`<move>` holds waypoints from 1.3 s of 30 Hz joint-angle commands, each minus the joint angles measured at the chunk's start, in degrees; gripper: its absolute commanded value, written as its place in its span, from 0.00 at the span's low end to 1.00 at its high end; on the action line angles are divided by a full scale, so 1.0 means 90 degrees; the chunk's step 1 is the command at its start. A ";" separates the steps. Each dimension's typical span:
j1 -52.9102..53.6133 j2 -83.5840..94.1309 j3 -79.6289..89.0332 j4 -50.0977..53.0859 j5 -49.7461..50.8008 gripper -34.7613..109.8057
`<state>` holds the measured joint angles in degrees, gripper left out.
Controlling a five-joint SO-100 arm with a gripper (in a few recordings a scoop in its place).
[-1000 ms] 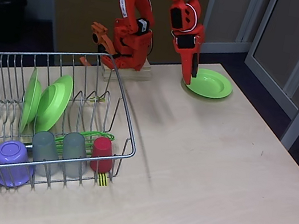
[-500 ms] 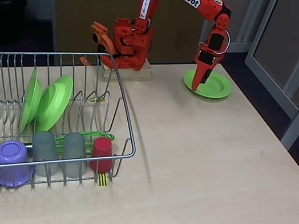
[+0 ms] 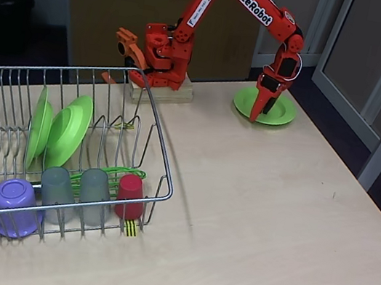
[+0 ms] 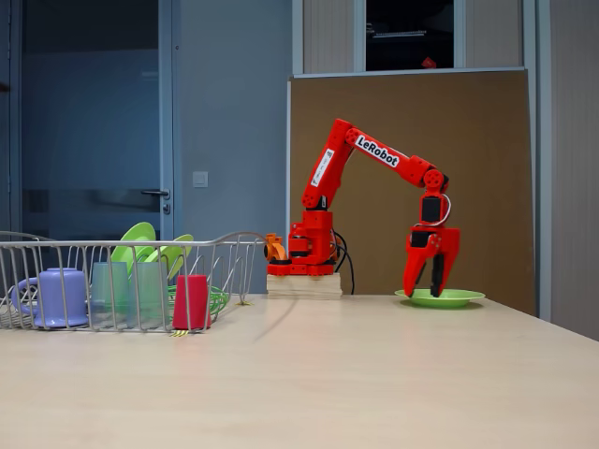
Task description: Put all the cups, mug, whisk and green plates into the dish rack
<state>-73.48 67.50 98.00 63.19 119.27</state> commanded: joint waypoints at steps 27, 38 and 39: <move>0.0791 0.2451 0.3389 -0.2158 -0.1543 0.24; 0.1904 0.4492 0.2676 0.0215 -0.4023 0.24; 0.2051 0.4580 0.2578 0.0332 -0.4268 0.24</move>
<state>-58.10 104.50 124.45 62.58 85.96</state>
